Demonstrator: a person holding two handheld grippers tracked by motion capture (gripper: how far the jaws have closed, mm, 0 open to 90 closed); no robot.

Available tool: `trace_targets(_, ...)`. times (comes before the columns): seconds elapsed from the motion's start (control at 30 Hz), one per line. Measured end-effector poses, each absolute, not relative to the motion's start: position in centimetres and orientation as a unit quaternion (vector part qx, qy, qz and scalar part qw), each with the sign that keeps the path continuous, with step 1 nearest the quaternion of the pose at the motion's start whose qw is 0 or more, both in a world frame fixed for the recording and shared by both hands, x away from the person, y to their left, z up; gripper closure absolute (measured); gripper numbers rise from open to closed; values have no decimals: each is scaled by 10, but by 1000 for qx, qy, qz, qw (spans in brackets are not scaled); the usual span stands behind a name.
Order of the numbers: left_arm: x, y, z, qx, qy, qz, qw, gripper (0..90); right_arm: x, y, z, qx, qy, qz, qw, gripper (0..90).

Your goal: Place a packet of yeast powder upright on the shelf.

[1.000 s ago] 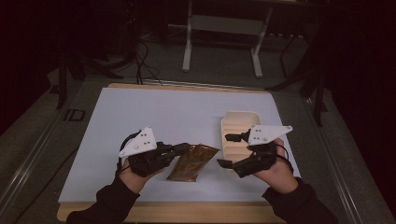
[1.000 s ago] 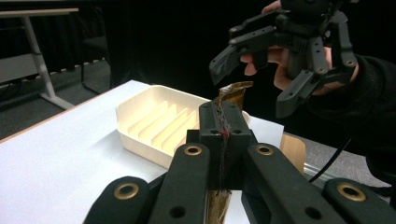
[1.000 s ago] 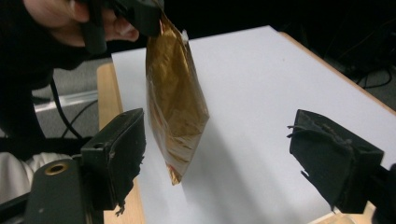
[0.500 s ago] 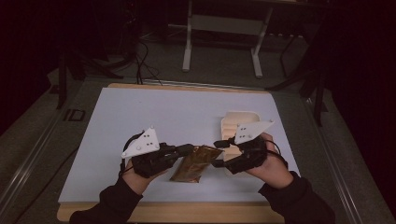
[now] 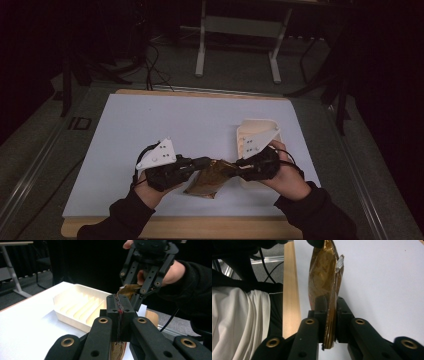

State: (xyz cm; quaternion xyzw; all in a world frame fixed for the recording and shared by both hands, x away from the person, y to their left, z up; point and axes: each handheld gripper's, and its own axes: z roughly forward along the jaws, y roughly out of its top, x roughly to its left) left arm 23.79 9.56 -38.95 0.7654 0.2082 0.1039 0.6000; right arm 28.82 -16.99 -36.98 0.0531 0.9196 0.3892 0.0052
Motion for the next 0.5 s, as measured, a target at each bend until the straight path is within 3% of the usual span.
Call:
trace_targets(0.3, 241, 99, -388, 762, 203, 101, 607, 874, 288, -167, -363, 47, 923, 381, 5, 870)
trace_targets(0.37, 242, 102, -388, 753, 195, 100, 620, 760, 290, -168, -361, 49, 923, 381, 3, 872)
trace_targets(0.47, 241, 104, -388, 749, 191, 106, 625, 517, 292, -170, -359, 50, 922, 383, 3, 873)
trace_targets(0.5, 241, 105, -389, 746, 192, 109, 628, 517, 293, -171, -358, 51, 921, 386, 1, 873)
